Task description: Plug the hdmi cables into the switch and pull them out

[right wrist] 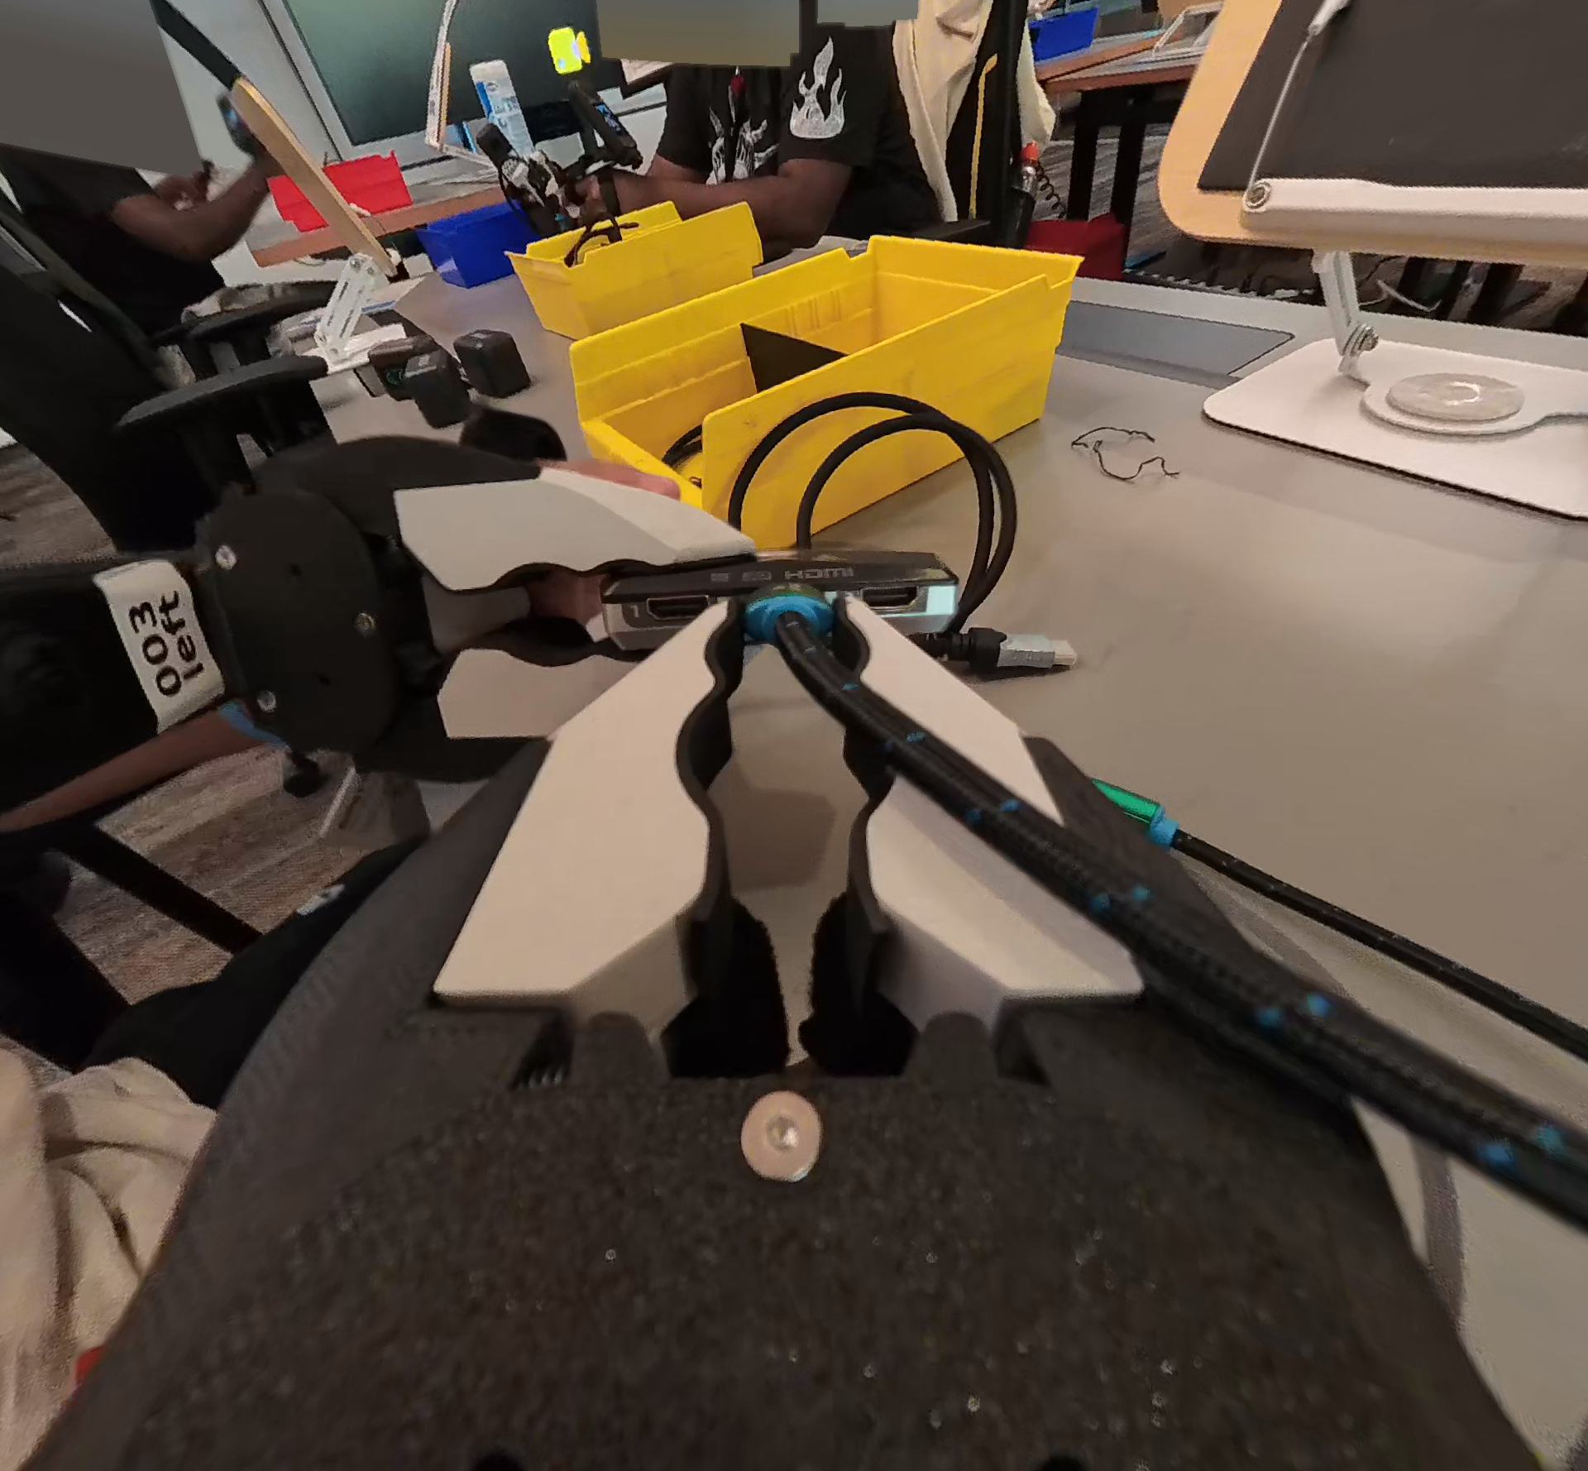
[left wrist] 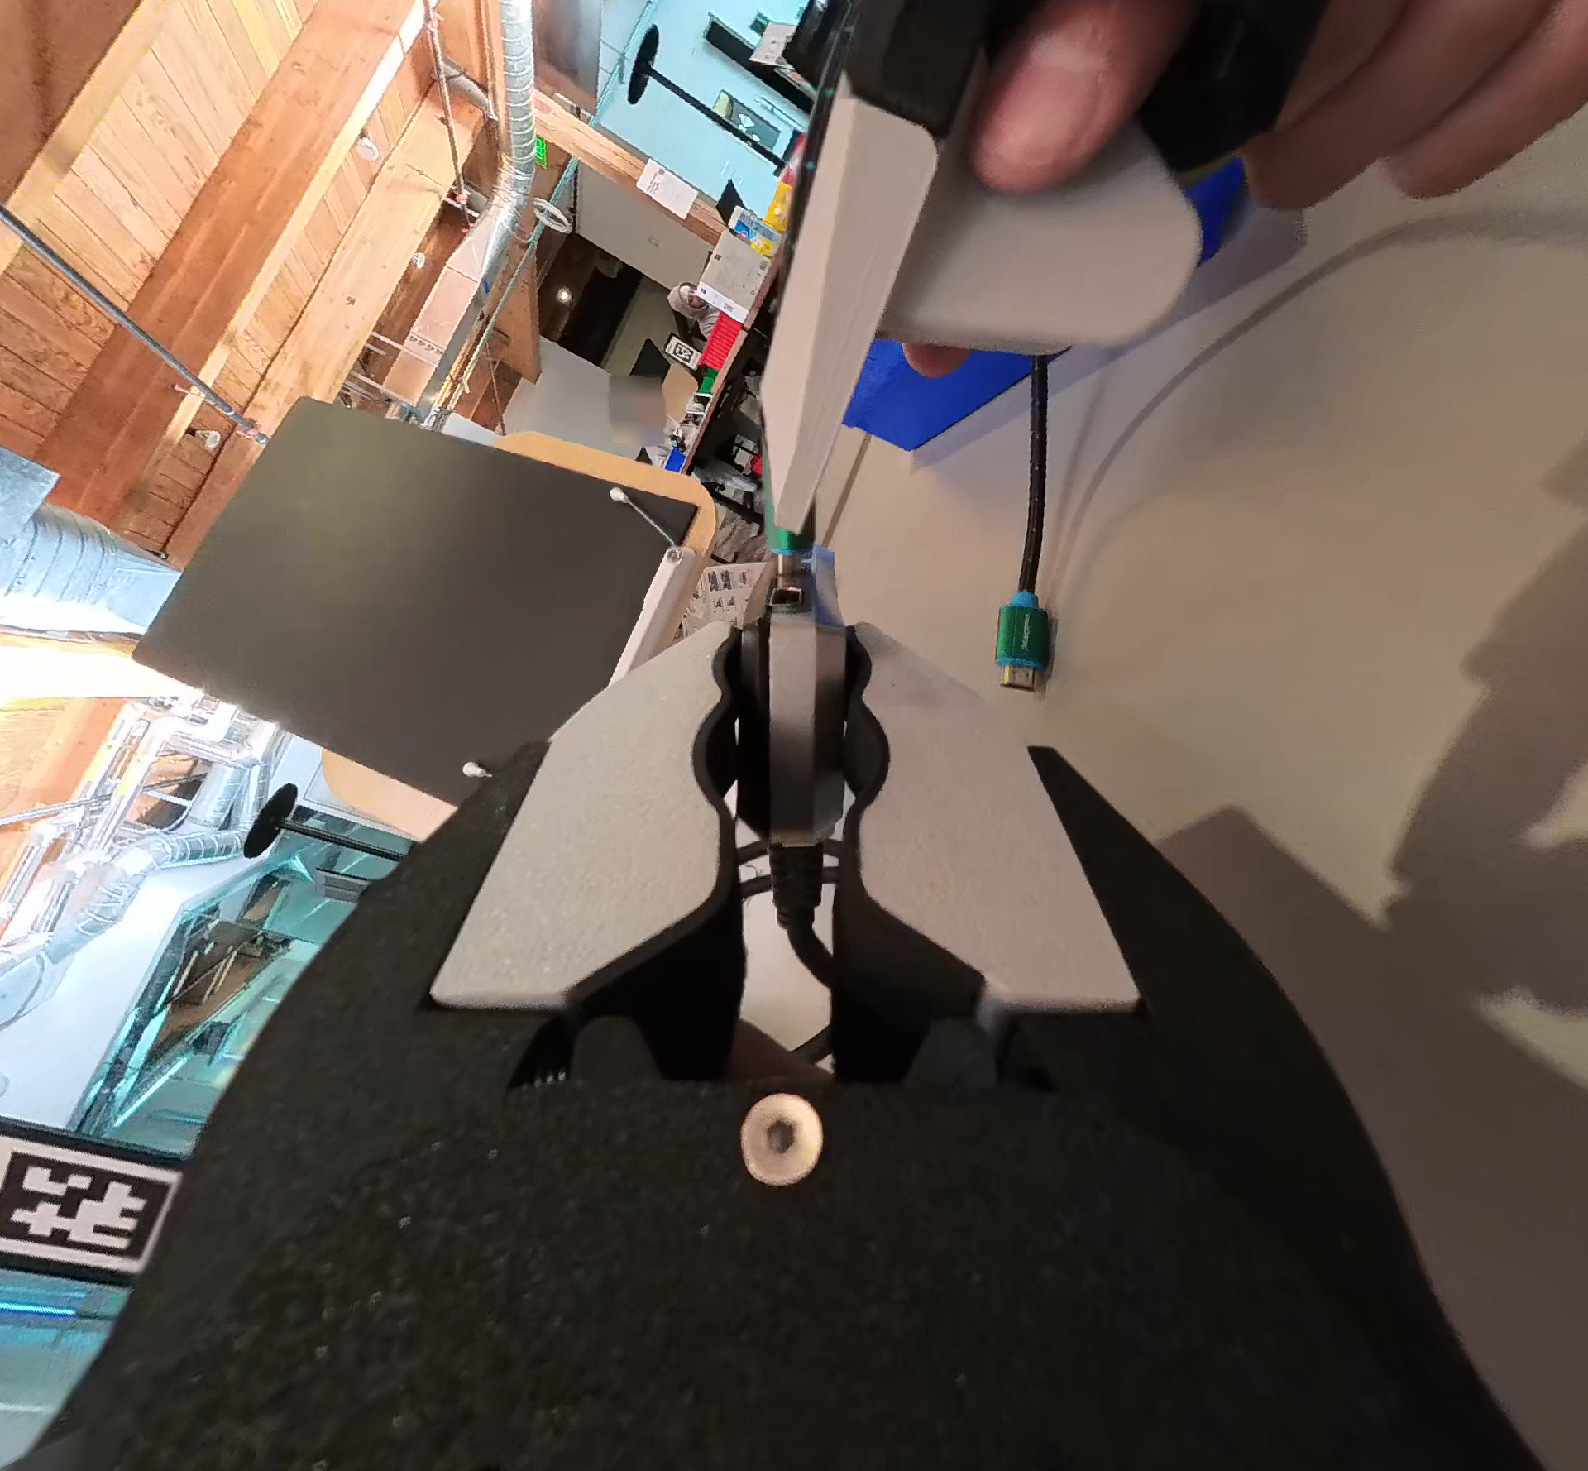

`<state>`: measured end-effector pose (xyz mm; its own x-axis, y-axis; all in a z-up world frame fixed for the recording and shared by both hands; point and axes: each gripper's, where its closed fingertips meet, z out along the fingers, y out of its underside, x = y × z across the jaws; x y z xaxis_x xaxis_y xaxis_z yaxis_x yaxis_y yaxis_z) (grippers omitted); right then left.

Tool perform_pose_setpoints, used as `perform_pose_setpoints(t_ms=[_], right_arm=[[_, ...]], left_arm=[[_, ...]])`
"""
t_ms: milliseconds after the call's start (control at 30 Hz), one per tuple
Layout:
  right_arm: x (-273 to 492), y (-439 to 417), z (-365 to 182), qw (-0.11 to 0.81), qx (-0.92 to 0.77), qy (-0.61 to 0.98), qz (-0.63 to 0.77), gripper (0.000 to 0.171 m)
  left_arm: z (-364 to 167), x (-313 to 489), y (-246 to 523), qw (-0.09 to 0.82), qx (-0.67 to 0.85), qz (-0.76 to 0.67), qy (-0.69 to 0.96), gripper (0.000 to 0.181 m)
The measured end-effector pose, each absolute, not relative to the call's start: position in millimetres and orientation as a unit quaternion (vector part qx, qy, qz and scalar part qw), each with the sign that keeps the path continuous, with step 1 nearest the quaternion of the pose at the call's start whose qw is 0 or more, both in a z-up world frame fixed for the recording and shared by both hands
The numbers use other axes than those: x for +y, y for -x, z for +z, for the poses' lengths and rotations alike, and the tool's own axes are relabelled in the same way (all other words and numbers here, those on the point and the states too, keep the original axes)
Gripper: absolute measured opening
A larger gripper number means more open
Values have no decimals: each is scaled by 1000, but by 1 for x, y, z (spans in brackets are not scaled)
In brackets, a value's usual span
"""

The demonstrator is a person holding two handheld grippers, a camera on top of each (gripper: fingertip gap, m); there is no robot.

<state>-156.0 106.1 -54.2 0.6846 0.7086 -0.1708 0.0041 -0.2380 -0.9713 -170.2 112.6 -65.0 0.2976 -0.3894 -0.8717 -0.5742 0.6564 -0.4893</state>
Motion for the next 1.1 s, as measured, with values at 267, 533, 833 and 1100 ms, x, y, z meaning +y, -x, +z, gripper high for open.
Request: perform_pose_setpoints(t_ms=[267,533,833,1100], right_arm=[[115,147,-52,563,-217,730,321,20],[112,138,-40,597,-205,717,295,20],[115,135,-49,658,-218,705,152,20],[111,143,-54,654,-206,708,169,20]], left_arm=[[-69,129,173,687,569,50,449,25],[-96,131,185,639,550,-1,537,19],[-78,116,173,542,357,-319,691,57],[-81,120,171,508,282,-386,717,48]])
